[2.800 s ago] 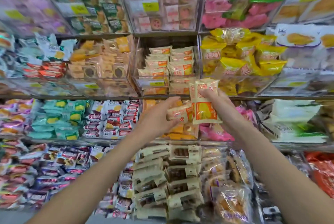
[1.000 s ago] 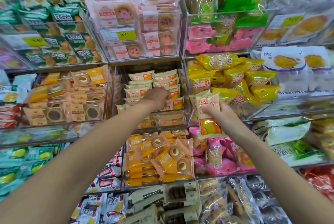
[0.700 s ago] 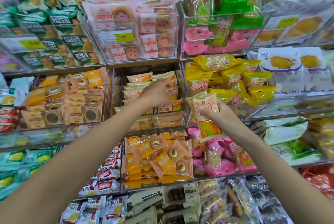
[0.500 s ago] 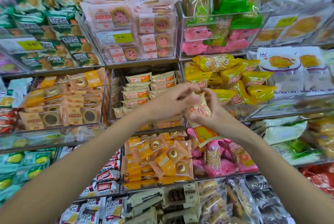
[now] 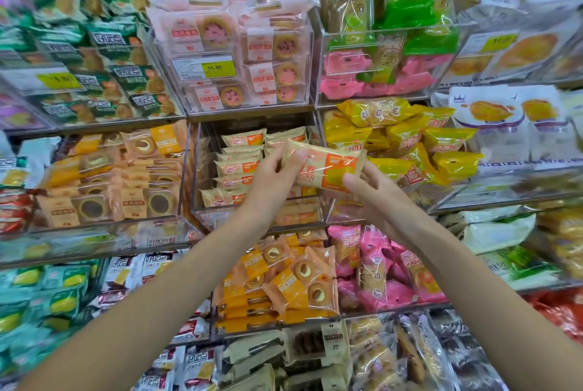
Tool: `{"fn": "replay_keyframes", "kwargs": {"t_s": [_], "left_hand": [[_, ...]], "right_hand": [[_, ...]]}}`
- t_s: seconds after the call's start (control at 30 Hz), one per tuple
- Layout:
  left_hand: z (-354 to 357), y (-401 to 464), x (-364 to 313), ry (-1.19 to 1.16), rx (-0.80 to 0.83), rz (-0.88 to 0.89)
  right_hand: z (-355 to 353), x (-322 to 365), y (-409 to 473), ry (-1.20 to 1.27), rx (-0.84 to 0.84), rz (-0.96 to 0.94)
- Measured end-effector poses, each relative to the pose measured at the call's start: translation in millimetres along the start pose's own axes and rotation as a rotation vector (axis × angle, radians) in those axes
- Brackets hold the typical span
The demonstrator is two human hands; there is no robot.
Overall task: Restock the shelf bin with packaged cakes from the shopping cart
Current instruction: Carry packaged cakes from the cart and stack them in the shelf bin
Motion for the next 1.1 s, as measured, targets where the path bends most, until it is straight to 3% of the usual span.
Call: {"fn": "replay_keyframes", "kwargs": {"t_s": [0.1,0.17,0.3,0.37,0.47,0.67,0.8,0.87,0.97,1.1], "left_hand": [[2.3,-1.4,8.4,-0.05,0.074,-0.082],[-3.2,2.2,7.9,0.015,0.15,-0.123],[-21.2,10.2,-16.2,0.443,0.205,0.049],[-18.4,12.7,-29.5,0.672,0.319,0.144],[-12.4,14.3,-38.1,0.68,0.527,0.059],[-15.6,34.9,-37.5,0.716,0.517,0.046],[-28.9,65.3,-26.4,0.894,0.336,0.054],[-28.1,75.7,-19.3,1.052,0.318,0.068],[-8.9,78.7,5.0,1.248,0.456,0.0],[9.0,76.1,35.4,1.248,0.583,-0.083]], "right_hand": [[-4.1,2.1,10.6,-0.056,-0.184,-0.044],[-5.7,2.5,14.8,-0.073,-0.216,-0.043],[-1.5,8.7,18.3,-0.207,-0.166,-0.052],[3.6,14.6,22.5,-0.247,-0.121,-0.075],[13.5,25.6,29.5,-0.215,-0.052,-0.12],[13.6,25.0,33.4,-0.172,-0.061,-0.112],[-6.8,19.8,29.0,-0.682,-0.24,-0.204],[-13.0,8.5,25.7,-0.941,-0.229,-0.208],[-13.4,-8.9,21.2,-1.211,-0.167,-0.247],[-11.2,-15.8,18.5,-1.257,-0.142,-0.288]]}}
Point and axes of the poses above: each hand's wrist, its own y-axis towards the middle knuckle, its own z-axis out of the palm, x = y × z, the point moved 7 cm from there along y, towards the middle knuckle, and after that the axes turned 7 degrees about -z, right-handed, at the moved point
